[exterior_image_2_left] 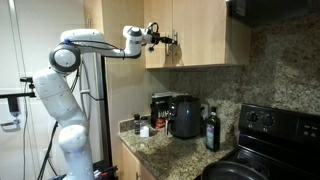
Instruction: Close the open door of the upper cabinet then open the door again
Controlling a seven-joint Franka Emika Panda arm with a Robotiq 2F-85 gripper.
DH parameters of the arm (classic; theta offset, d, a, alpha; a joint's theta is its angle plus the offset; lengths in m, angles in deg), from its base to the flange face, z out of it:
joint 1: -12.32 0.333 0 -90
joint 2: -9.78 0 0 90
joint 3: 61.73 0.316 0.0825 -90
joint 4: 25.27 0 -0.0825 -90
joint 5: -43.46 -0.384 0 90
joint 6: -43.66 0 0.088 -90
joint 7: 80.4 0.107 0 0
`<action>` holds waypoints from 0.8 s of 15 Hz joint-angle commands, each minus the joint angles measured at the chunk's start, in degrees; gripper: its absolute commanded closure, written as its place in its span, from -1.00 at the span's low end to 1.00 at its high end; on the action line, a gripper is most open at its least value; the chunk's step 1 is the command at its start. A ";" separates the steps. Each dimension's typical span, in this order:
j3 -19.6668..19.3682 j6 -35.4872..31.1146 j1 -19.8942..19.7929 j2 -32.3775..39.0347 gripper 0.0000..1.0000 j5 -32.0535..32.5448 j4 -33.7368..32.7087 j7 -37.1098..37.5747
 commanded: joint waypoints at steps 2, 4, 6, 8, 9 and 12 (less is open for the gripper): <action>-2.15 6.36 0.40 0.33 1.00 4.41 -0.58 6.68; -4.01 5.50 0.82 -1.65 0.91 4.97 1.58 7.27; -6.66 3.53 1.43 -4.93 0.91 3.28 5.65 6.27; -7.42 3.54 2.45 -7.12 0.91 2.68 8.06 5.70; -7.68 3.70 2.94 -8.58 0.91 2.33 9.50 5.42; -8.24 4.30 3.99 -13.20 0.91 0.84 13.71 5.09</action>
